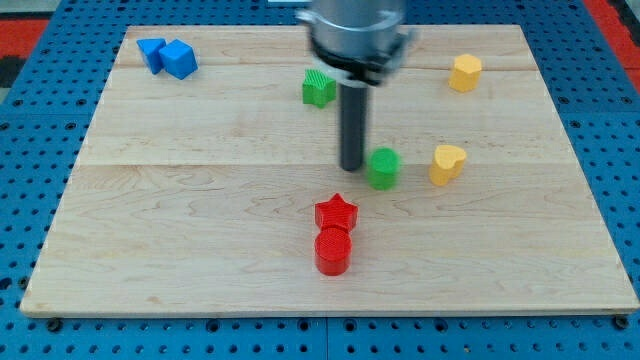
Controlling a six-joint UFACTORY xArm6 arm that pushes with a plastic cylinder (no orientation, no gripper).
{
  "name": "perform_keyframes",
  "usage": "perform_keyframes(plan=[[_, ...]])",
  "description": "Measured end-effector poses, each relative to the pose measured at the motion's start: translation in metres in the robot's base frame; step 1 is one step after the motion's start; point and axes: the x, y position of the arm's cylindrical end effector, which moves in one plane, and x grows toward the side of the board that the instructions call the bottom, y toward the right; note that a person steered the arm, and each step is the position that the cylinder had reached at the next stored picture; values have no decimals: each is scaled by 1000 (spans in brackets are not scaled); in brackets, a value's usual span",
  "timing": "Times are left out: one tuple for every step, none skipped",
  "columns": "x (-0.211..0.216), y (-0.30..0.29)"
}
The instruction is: Move green star into green circle
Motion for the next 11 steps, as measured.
perform_keyframes(plan=[[33, 73], [22, 38], [18, 69], [15, 99], [5, 115], [57, 117], [53, 115], [24, 48], [-16, -62], [-69, -109], [-112, -123]])
